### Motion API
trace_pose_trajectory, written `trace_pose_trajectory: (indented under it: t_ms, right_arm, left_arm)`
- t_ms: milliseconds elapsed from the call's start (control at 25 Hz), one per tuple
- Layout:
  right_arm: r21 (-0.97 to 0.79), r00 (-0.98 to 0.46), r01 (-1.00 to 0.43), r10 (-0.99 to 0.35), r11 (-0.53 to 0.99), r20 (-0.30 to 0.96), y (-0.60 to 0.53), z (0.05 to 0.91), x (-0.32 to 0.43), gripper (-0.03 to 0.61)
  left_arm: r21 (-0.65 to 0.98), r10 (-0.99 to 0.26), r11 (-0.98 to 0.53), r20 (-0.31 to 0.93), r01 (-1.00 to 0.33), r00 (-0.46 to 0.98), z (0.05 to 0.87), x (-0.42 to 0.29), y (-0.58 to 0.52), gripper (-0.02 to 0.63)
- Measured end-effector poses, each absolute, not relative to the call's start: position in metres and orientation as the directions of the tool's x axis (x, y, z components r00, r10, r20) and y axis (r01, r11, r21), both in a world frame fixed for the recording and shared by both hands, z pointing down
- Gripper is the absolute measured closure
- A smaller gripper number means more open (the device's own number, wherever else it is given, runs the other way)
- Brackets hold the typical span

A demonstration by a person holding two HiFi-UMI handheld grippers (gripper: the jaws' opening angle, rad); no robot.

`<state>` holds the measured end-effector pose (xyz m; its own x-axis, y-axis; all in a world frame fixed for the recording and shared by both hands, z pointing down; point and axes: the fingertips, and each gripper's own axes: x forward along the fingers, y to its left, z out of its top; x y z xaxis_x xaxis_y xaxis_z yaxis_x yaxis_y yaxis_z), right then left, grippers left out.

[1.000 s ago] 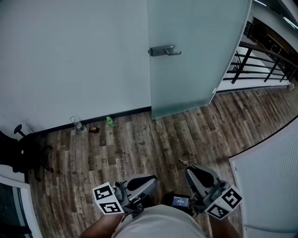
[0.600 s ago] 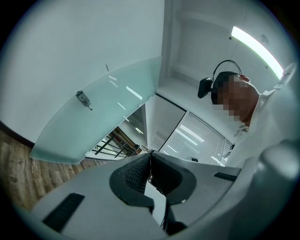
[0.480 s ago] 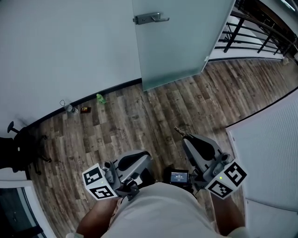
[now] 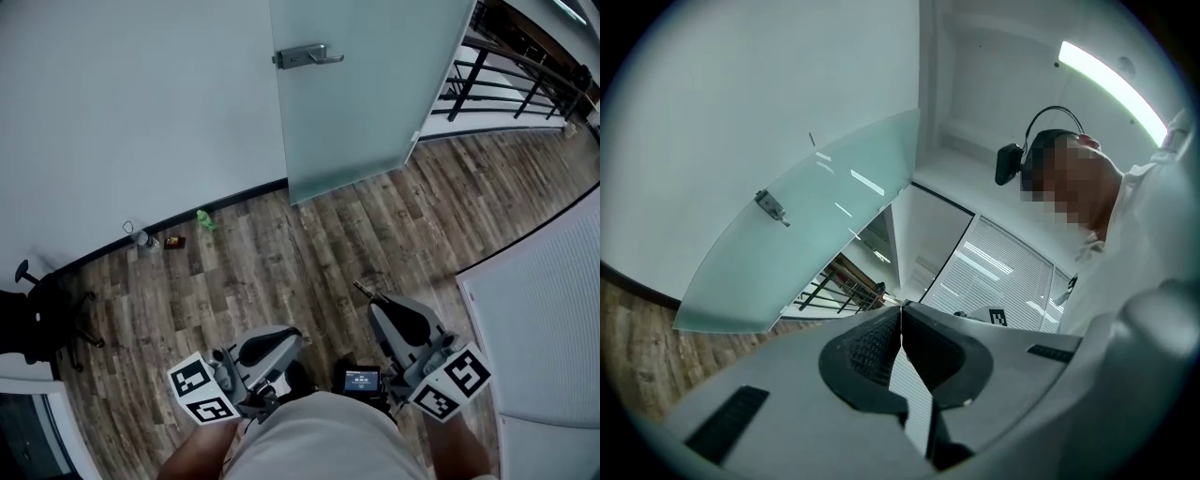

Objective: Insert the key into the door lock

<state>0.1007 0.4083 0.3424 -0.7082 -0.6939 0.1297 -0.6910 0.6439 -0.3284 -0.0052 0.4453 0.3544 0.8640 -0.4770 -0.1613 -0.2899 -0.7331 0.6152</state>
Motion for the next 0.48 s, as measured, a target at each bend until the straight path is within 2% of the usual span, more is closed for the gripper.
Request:
trace_pose_trajectory:
  t_ms: [480]
  right_arm:
    - [-0.299,-0.663,-0.74,-0.729,0.603,0.171,0.396,0.348,0.097,0.545]
  left_arm:
    - [0.604,-0.48,-0.735,-0.143,-0.308,0.865,0.36,-0.025,0.433,0.597]
